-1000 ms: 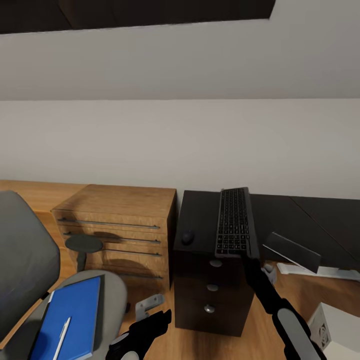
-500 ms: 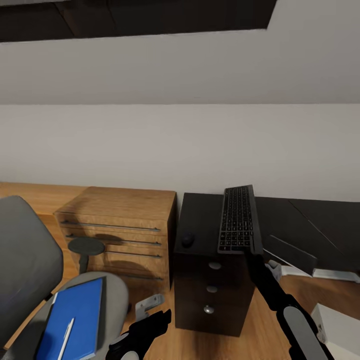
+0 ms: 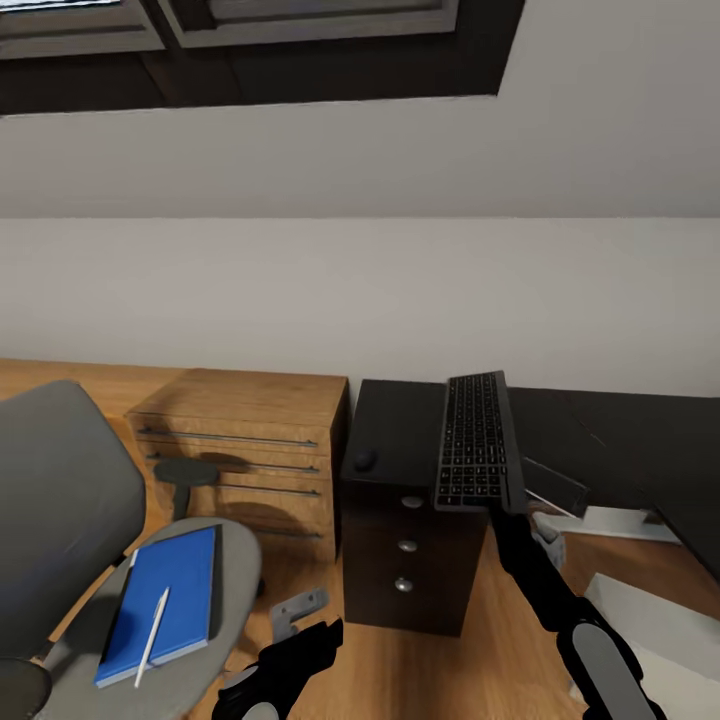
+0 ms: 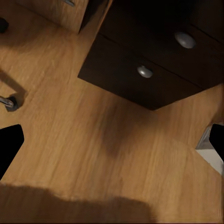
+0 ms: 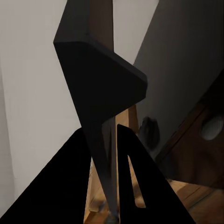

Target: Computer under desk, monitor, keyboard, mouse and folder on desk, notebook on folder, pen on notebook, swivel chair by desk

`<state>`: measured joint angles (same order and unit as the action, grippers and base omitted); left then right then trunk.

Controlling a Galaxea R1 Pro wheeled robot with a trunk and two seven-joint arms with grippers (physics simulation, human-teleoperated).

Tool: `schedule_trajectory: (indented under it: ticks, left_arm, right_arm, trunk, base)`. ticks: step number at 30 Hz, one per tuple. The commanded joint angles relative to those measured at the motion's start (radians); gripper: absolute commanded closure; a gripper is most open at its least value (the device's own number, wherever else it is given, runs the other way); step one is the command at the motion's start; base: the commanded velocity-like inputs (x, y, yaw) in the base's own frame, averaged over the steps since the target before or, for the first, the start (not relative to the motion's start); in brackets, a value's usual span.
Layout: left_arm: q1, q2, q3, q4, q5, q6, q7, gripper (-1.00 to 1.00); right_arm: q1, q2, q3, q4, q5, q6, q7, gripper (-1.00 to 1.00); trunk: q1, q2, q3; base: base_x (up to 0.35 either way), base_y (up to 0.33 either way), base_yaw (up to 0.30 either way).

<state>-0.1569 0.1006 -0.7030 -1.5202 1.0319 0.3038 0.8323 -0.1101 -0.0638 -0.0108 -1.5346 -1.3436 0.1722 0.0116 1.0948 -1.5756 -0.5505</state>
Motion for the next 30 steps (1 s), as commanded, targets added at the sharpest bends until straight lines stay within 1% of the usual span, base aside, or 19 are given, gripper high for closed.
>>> schedule_trajectory:
  ticks: [1, 3, 4, 7, 25, 30]
  left_arm:
    - [-0.001, 0.001, -0.002, -0.002, 0.004, 0.003, 0.007, -1.0]
    - [-0.001, 0.001, -0.001, -0.002, 0.004, 0.003, 0.006, -1.0]
    - [-0.001, 0.001, -0.002, -0.002, 0.004, 0.004, 0.007, -1.0]
    - [-0.001, 0.001, -0.002, -0.002, 0.004, 0.005, 0.006, -1.0]
    - [-0.001, 0.001, -0.002, -0.002, 0.004, 0.005, 0.006, -1.0]
    - [-0.001, 0.003, 0.0, -0.002, 0.003, 0.002, 0.006, -1.0]
  right_arm:
    - [0.0, 0.0, -0.001, 0.0, -0.009, 0.004, 0.004, 1.0]
    - [0.0, 0.001, 0.0, -0.001, -0.011, 0.004, 0.004, 1.0]
    - [0.0, 0.001, 0.0, 0.0, -0.036, 0.004, 0.004, 1.0]
    - [0.0, -0.001, -0.001, 0.001, -0.06, 0.004, 0.004, 1.0]
    - [0.0, -0.001, -0.001, -0.001, -0.061, 0.005, 0.004, 1.0]
    - [0.0, -0.001, -0.001, -0.002, -0.067, 0.006, 0.004, 1.0]
  trunk:
    - [-0.005, 0.007, 0.002]
    - [-0.012, 0.021, 0.008]
    - [-0.016, 0.028, 0.012]
    - [-0.028, 0.049, 0.021]
    - [-0.097, 0.175, 0.077]
    - [-0.116, 0.21, 0.093]
  base:
    - [-0.328, -0.18, 0.0]
    - [-0.328, -0.181, 0.0]
    - [-0.327, -0.183, 0.0]
    - [-0.327, -0.183, 0.0]
    - [-0.327, -0.183, 0.0]
    - [-0.332, -0.049, 0.0]
